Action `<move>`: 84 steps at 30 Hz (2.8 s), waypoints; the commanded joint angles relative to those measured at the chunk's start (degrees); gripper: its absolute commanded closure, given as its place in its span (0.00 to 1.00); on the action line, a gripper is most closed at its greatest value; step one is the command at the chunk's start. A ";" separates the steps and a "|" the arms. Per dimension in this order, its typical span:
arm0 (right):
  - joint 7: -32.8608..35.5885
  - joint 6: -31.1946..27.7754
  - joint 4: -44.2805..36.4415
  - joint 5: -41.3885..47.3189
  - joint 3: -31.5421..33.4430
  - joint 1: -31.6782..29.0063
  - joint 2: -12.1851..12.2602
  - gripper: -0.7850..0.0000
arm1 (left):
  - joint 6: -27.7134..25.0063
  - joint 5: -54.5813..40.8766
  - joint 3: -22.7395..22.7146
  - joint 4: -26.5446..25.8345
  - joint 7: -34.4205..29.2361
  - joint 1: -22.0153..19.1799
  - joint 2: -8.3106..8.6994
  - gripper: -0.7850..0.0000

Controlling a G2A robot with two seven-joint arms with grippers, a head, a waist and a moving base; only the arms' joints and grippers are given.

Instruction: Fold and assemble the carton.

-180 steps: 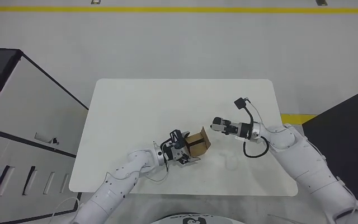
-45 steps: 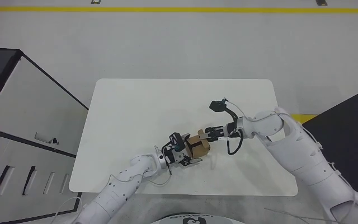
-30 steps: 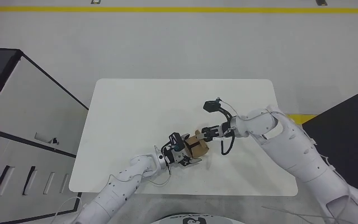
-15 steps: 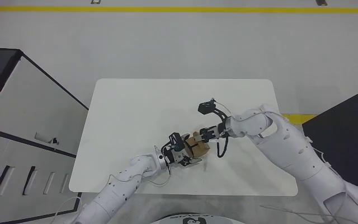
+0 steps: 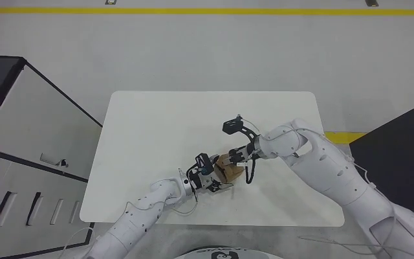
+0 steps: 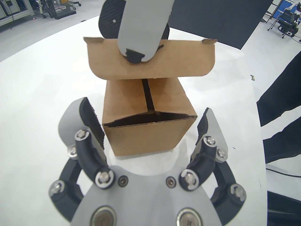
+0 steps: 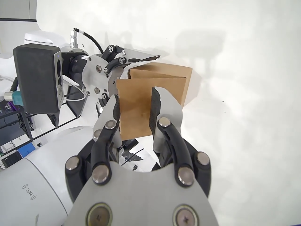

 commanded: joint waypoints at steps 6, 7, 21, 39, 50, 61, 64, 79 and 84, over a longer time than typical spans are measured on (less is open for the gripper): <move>0.64 0.17 0.62 -1.20 -1.39 0.96 -0.66 0.80 | 0.00 0.00 0.00 0.00 0.00 0.00 0.00 0.00; 0.77 0.23 0.68 -1.41 -1.58 1.13 -0.76 0.80 | 0.00 0.00 0.00 0.00 0.00 0.00 0.00 0.00; 1.36 1.16 0.35 -4.35 -2.57 2.16 -1.54 0.33 | 0.00 0.00 0.00 0.00 0.00 0.00 0.00 0.00; 6.93 3.27 -5.02 -14.70 -4.88 3.21 -1.93 0.59 | 0.00 0.00 0.00 0.00 0.00 0.00 0.00 0.00; 7.71 3.01 -4.54 -16.46 -6.09 3.51 -2.77 0.67 | 0.00 0.00 0.00 0.00 0.00 0.00 0.00 0.00; 8.30 2.52 -5.77 -18.03 -6.51 2.12 -3.05 0.63 | 0.00 0.00 0.00 0.00 0.00 0.00 0.00 0.00; 8.36 2.53 -5.93 -18.47 -6.44 1.96 -3.13 0.67 | 0.00 0.00 0.00 0.00 0.00 0.00 0.00 0.00; 8.78 2.62 -7.14 -20.96 -5.44 0.94 -3.30 0.68 | 0.00 0.00 0.00 0.00 0.00 0.00 0.00 0.00; 9.15 2.45 -7.45 -21.46 -5.15 0.70 -3.39 0.49 | 0.00 0.00 0.00 0.00 0.00 0.00 0.00 0.00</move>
